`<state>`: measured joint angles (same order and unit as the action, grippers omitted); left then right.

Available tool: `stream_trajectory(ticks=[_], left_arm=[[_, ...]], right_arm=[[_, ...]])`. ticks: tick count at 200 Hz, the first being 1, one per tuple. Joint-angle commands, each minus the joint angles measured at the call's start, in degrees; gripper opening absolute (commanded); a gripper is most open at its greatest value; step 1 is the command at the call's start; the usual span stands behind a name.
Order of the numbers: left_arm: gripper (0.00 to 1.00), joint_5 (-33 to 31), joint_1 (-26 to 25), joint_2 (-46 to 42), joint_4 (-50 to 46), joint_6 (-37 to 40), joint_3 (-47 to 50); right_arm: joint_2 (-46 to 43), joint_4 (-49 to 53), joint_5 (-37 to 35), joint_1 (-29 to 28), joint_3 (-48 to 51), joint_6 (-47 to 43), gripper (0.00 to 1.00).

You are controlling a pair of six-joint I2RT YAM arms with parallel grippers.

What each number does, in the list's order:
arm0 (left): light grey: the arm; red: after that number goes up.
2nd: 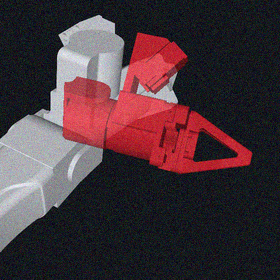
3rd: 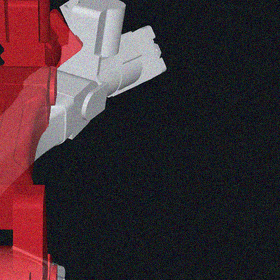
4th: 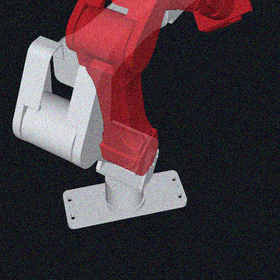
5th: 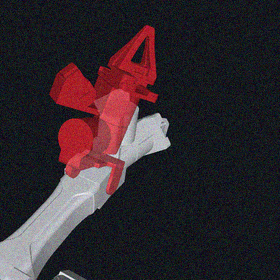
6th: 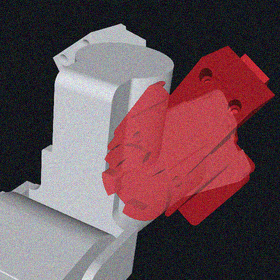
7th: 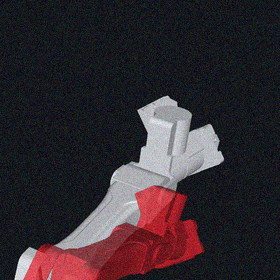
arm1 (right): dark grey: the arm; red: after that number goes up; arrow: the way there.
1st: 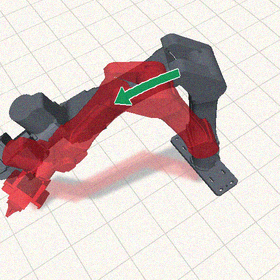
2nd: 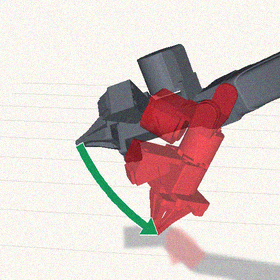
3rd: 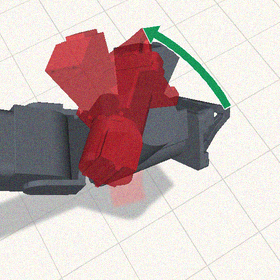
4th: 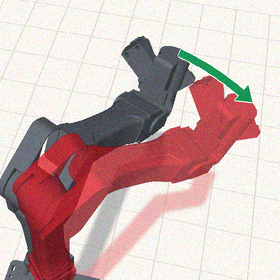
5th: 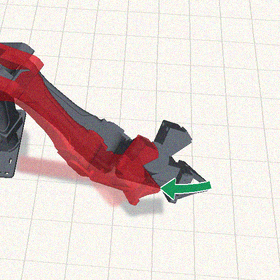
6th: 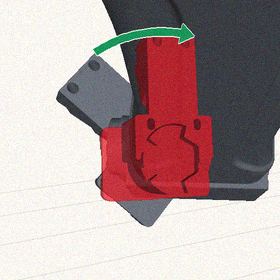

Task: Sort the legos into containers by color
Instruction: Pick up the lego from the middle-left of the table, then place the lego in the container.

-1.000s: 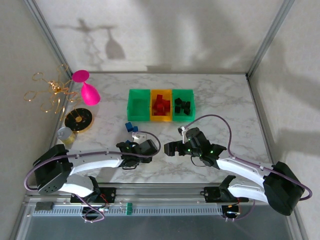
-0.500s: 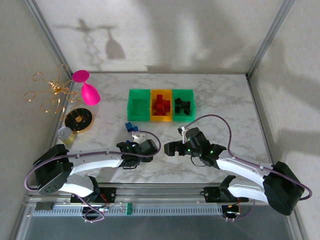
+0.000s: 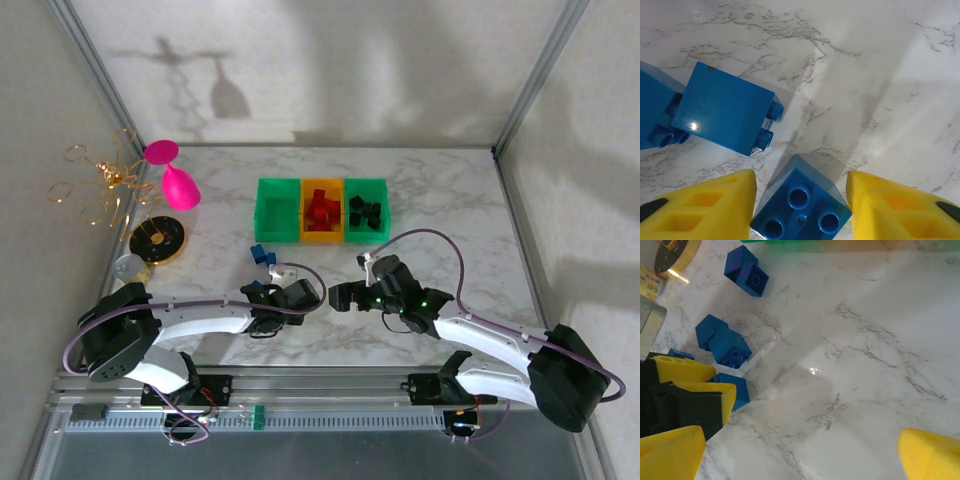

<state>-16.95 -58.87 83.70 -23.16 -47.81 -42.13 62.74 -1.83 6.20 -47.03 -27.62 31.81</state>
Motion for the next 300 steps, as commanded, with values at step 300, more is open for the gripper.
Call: stream_trajectory(ticks=[300], left_arm=[[0.55, -6.33, 29.51, 30.2, 3.45, 18.19, -44.74]], right_arm=[[6.1, 0.9, 1.07, 8.77, -13.8, 1.24, 0.98]])
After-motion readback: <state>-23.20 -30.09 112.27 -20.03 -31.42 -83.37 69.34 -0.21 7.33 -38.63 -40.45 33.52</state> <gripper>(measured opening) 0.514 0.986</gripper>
